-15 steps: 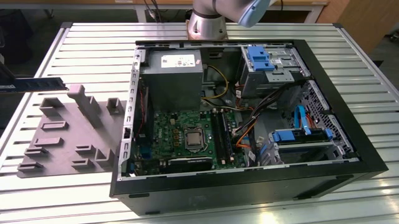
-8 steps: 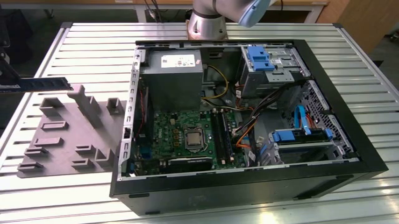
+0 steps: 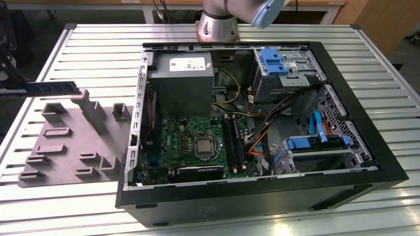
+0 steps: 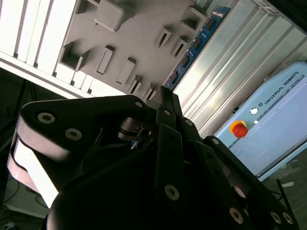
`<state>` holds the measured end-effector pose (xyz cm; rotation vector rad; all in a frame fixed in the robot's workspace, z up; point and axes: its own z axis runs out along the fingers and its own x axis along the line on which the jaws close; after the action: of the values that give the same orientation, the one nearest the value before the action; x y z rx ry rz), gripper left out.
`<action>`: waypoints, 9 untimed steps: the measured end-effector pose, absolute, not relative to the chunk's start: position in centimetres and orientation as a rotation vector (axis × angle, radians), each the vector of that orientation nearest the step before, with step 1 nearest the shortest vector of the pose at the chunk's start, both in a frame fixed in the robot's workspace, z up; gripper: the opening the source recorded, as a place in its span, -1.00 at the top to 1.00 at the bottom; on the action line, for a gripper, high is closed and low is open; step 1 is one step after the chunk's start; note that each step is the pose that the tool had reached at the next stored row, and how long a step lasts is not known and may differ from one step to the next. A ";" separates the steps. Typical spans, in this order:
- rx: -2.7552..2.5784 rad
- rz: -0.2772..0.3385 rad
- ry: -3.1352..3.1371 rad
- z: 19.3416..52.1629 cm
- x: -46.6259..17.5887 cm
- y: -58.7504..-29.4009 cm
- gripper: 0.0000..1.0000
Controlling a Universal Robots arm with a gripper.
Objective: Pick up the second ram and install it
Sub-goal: 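Pick up the second ram and move it above second insertion slot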
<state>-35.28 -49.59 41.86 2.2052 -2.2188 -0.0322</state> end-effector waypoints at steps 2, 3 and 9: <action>2.205 -0.032 -2.219 41.9 -35.1 -49.6 0.77; 2.205 -0.032 -2.219 41.9 -35.1 -49.6 0.77; 2.205 -0.032 -2.219 41.9 -34.6 -49.6 0.77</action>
<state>-34.62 -49.59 41.87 2.2052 -2.2186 -0.0323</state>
